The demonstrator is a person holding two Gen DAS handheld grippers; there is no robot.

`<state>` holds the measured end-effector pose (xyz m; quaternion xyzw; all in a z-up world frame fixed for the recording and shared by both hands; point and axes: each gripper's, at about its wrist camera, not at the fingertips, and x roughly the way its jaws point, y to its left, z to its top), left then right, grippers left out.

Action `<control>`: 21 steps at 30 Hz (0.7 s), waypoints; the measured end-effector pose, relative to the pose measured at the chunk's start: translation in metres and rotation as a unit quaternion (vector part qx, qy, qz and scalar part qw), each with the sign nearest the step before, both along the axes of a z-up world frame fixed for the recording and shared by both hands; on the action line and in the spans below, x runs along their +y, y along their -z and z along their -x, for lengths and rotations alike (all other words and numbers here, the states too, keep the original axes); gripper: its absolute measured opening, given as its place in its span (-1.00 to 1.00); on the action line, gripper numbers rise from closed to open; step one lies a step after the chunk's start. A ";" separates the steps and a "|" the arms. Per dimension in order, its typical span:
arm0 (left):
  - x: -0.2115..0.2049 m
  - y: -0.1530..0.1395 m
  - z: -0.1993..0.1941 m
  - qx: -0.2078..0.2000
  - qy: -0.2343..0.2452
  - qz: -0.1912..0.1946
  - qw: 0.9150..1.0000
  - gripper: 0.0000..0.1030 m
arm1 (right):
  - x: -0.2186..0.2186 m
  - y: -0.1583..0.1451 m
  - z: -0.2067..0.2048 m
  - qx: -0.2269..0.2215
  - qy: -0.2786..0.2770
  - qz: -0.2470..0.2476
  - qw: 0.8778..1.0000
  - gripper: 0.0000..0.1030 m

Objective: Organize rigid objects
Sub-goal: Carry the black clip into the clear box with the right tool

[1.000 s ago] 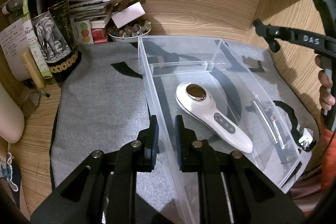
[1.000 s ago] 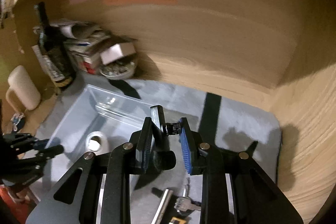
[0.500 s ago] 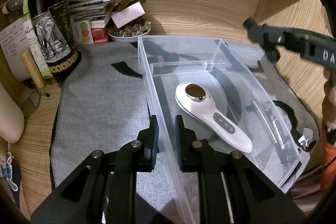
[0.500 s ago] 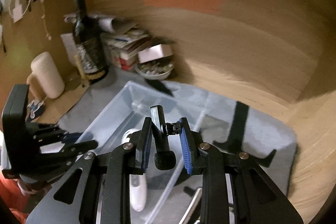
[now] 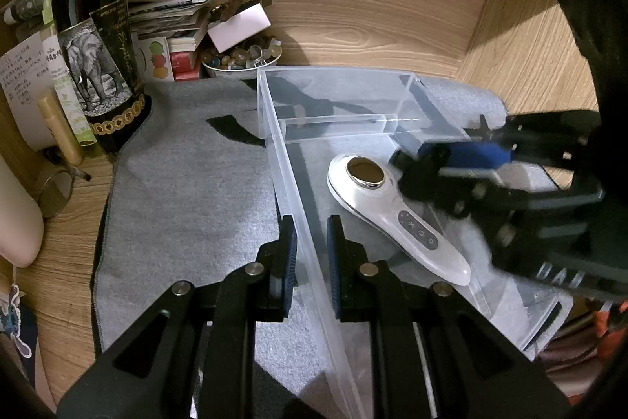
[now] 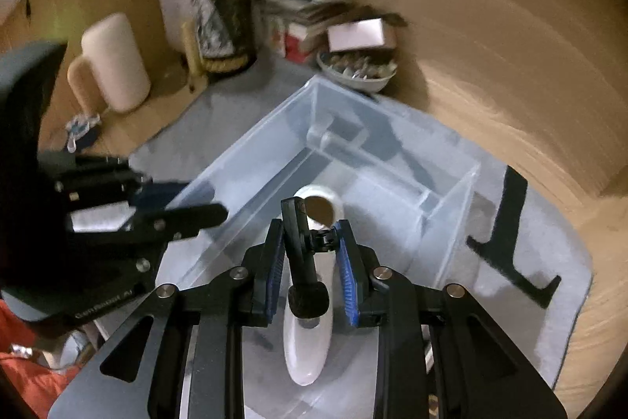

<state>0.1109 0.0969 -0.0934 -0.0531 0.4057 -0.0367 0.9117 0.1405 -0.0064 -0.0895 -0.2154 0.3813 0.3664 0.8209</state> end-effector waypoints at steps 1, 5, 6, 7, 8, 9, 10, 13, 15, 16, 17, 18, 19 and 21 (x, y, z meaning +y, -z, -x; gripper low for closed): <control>0.000 0.000 0.000 0.000 0.000 0.000 1.000 -0.74 | 0.002 0.003 0.002 0.002 -0.005 0.006 1.000 -0.54; 0.000 0.000 0.000 0.000 0.000 0.000 1.000 -0.74 | 0.009 0.013 0.002 0.017 -0.011 0.024 1.000 -0.54; 0.000 0.000 0.000 0.000 0.000 0.000 1.000 -0.74 | 0.009 0.015 0.001 0.023 -0.012 0.026 0.999 -0.55; 0.000 0.000 0.000 0.000 0.000 0.000 1.000 -0.74 | 0.009 0.018 0.000 0.029 -0.012 0.029 0.999 -0.54; 0.000 0.000 0.000 0.000 0.001 -0.001 1.000 -0.74 | 0.010 0.020 0.000 0.033 -0.012 0.031 0.999 -0.54; 0.000 0.000 0.000 0.000 0.000 -0.001 1.000 -0.74 | 0.011 0.022 -0.001 0.037 -0.013 0.033 0.999 -0.55; 0.000 0.000 0.000 0.000 0.000 -0.001 1.000 -0.74 | 0.011 0.024 -0.001 0.041 -0.014 0.037 0.998 -0.54; 0.000 0.000 0.000 0.000 0.000 -0.001 1.000 -0.74 | 0.012 0.026 0.000 0.045 -0.019 0.037 0.998 -0.54; 0.000 0.000 0.001 0.000 0.000 -0.001 1.000 -0.74 | 0.012 0.027 -0.001 0.051 -0.021 0.036 0.998 -0.54; 0.000 0.000 0.001 0.000 0.000 0.000 1.000 -0.74 | 0.013 0.027 0.000 0.050 -0.022 0.037 0.998 -0.54; 0.000 0.000 0.001 -0.001 0.000 0.000 1.000 -0.74 | 0.013 0.028 0.001 0.050 -0.023 0.039 0.998 -0.54; 0.000 0.000 0.001 -0.001 0.000 0.000 1.000 -0.74 | 0.014 0.028 0.001 0.050 -0.023 0.041 0.998 -0.54; 0.000 0.000 0.001 0.000 0.000 0.000 1.000 -0.74 | 0.014 0.027 0.001 0.050 -0.022 0.041 0.998 -0.52; 0.000 0.000 0.001 0.000 0.000 -0.001 1.000 -0.74 | 0.014 0.026 0.002 0.042 -0.023 0.039 0.998 -0.42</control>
